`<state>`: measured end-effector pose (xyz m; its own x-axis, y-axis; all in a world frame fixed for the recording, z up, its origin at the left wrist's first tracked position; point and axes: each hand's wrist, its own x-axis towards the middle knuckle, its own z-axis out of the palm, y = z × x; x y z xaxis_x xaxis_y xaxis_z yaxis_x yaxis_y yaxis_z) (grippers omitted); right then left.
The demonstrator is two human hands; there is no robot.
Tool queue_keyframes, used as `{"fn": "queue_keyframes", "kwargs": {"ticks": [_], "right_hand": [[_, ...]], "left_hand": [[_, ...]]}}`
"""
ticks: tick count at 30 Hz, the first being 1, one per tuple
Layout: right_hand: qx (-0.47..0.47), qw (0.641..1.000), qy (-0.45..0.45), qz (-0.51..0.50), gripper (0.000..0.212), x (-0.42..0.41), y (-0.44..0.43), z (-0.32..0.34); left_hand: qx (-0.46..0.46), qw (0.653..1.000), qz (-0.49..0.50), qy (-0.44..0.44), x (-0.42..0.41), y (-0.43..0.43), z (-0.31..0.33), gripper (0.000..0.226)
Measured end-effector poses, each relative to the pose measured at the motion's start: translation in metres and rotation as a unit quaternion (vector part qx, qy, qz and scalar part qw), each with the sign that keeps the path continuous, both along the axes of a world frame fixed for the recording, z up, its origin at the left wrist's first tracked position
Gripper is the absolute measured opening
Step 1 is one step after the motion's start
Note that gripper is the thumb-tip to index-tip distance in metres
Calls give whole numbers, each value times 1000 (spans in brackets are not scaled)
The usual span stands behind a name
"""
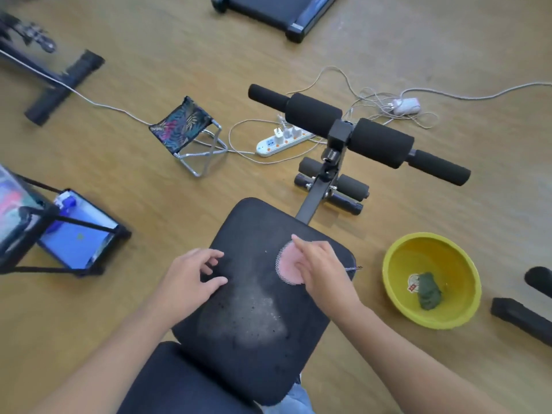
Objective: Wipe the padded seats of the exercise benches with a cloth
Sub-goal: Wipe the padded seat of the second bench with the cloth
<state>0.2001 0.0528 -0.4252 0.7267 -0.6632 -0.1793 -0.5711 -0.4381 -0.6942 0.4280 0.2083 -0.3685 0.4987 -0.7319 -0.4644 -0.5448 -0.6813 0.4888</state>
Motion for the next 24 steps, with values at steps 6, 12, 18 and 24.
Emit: {"fn": "queue_keyframes", "kwargs": {"ticks": [6,12,18,24], "right_hand": [[-126,991,2,-40,15,-1,27,-19],[-180,970,-5,166,18,16,-6,-12],[-59,998,29,-23,15,63,56,-9],[-229,916,-56,325,24,55,32,-22]], "left_hand": [[85,996,-28,13,50,27,-9,81],[200,976,-48,67,63,48,-21,105],[161,981,-35,104,60,50,-34,76],[167,981,-12,97,62,46,-36,69]]}}
